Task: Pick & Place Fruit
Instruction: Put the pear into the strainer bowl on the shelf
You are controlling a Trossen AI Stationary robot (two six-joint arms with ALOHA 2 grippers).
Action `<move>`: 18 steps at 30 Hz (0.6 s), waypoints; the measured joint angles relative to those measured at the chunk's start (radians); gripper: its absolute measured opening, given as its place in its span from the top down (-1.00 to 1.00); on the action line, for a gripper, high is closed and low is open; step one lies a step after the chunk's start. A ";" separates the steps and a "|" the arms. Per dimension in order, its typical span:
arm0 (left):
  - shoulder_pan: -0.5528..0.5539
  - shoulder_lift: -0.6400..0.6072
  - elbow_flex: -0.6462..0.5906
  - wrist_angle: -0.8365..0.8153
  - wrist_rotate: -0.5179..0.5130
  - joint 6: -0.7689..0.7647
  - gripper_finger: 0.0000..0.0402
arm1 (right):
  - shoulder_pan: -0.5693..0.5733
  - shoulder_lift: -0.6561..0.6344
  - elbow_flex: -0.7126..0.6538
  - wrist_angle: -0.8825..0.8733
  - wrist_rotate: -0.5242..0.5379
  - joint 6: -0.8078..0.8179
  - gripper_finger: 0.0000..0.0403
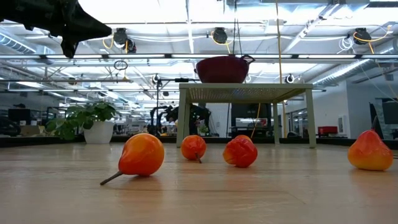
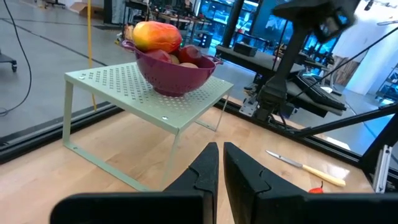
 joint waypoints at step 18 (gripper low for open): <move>0.000 0.000 0.000 -0.001 0.001 0.008 0.88 | 0.192 -0.085 0.000 -0.029 -0.005 0.395 0.82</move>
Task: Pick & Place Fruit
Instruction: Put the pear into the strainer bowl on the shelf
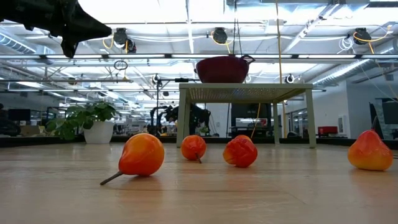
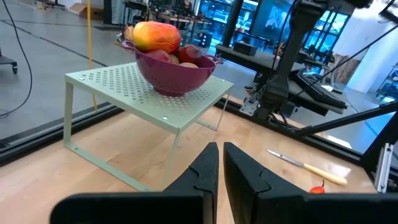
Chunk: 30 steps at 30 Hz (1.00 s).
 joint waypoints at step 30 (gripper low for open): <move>0.000 0.000 0.000 0.002 0.000 -0.067 0.88 | 0.308 -0.133 -0.069 -0.296 -0.307 0.215 1.00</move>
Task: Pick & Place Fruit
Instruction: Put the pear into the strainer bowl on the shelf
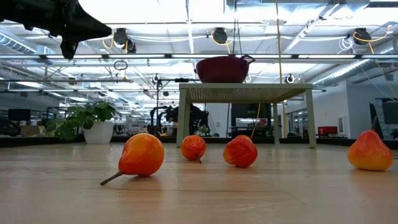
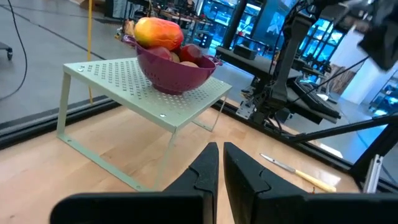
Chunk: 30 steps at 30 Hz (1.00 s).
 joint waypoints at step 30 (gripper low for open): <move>0.000 0.000 0.000 -0.001 -0.001 -0.099 0.88 | 0.018 -0.042 -0.641 0.398 -0.271 0.040 1.00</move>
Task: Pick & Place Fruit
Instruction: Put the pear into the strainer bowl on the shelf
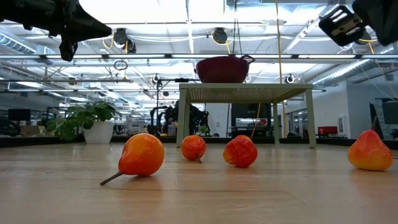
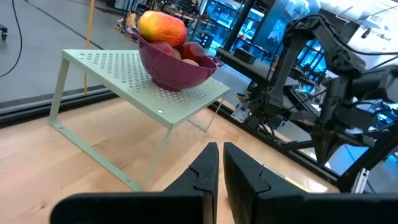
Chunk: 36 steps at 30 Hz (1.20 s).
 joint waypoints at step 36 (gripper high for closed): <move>0.000 0.000 0.000 -0.002 0.000 -0.003 0.88 | -0.035 0.332 0.000 0.259 -0.079 -0.088 -0.15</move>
